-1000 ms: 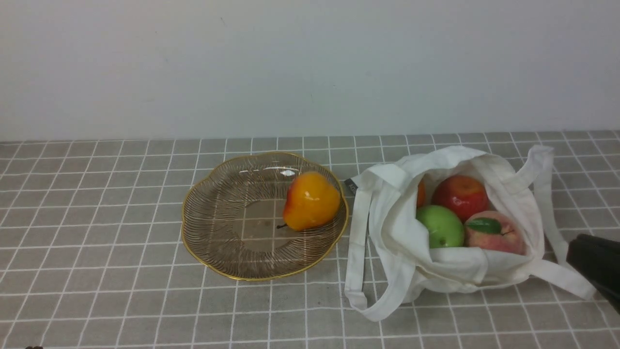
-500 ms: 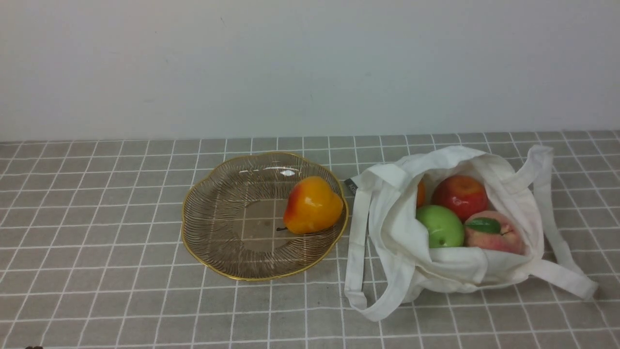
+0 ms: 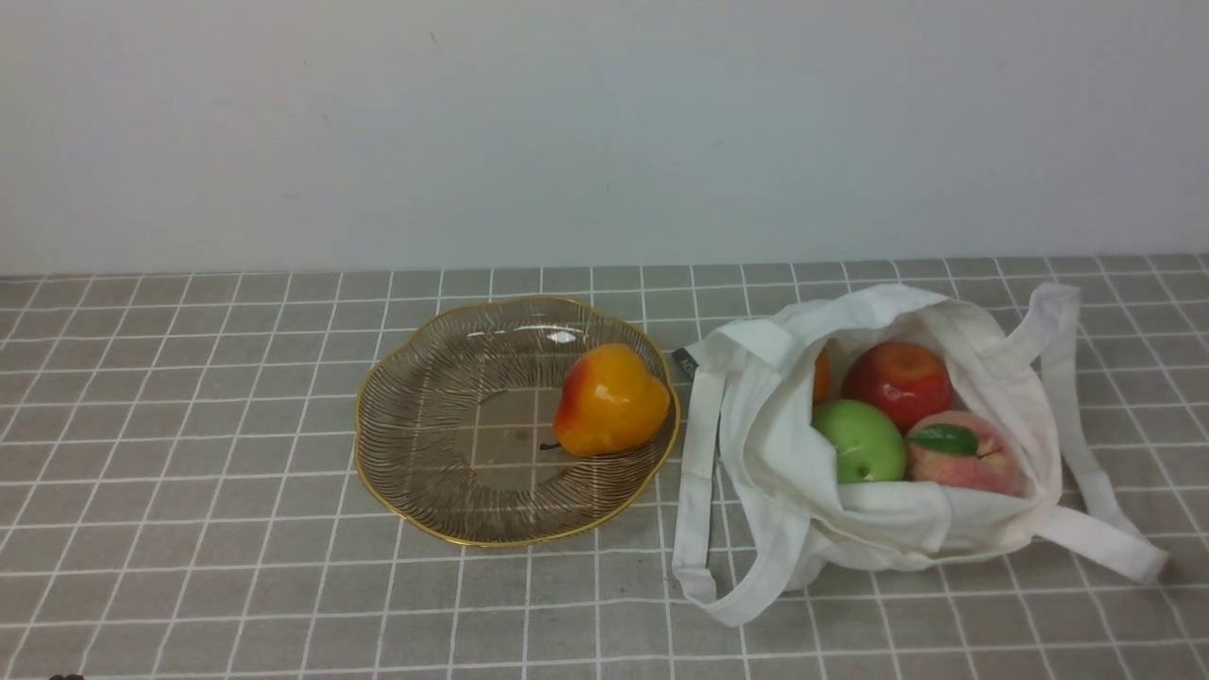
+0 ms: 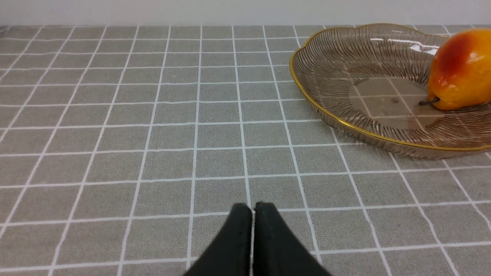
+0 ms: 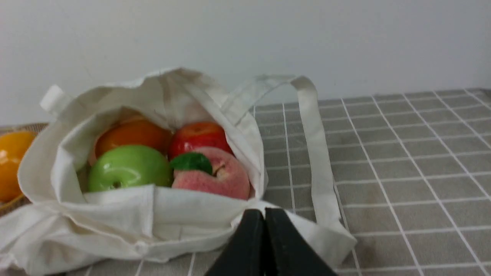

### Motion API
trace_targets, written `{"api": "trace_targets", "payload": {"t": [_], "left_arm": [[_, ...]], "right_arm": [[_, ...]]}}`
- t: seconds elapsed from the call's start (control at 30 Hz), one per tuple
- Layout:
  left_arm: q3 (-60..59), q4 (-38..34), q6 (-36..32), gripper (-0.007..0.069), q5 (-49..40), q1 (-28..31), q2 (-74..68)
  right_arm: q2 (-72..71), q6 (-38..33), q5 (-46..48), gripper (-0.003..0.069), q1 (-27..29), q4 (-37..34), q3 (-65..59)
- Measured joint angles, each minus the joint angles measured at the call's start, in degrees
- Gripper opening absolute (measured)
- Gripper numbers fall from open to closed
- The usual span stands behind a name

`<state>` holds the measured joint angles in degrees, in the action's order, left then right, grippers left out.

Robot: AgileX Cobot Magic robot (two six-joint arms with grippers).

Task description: Take the fruit out of the bag on the grey coffee tablecloth and place them on the plate.

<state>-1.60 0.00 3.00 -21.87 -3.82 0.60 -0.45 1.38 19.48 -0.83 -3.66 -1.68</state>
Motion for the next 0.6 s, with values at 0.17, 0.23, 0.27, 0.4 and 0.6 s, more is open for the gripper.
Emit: {"api": "trace_targets", "payload": {"t": [0.17,0.23,0.27,0.4,0.6], "left_arm": [[0.00,0.00,0.00,-0.0008,0.00,0.00,0.00],[0.00,0.00,0.00,-0.0008,0.00,0.00,0.00],[0.00,0.00,0.00,-0.0008,0.00,0.00,0.00],[0.00,0.00,0.00,-0.0008,0.00,0.00,0.00],[0.00,0.00,0.00,-0.0008,0.00,0.00,0.00]], "right_arm": [[0.00,-0.12,1.14,-0.0014,0.00,0.45,0.17],[0.00,-0.12,1.20,-0.0014,0.00,0.45,0.17],[0.00,-0.12,1.20,-0.0014,-0.07,0.45,0.17],[0.00,-0.12,1.34,-0.0014,-1.01,0.66,0.23],[0.00,-0.17,1.38,-0.0014,-1.21,0.66,0.23]]}}
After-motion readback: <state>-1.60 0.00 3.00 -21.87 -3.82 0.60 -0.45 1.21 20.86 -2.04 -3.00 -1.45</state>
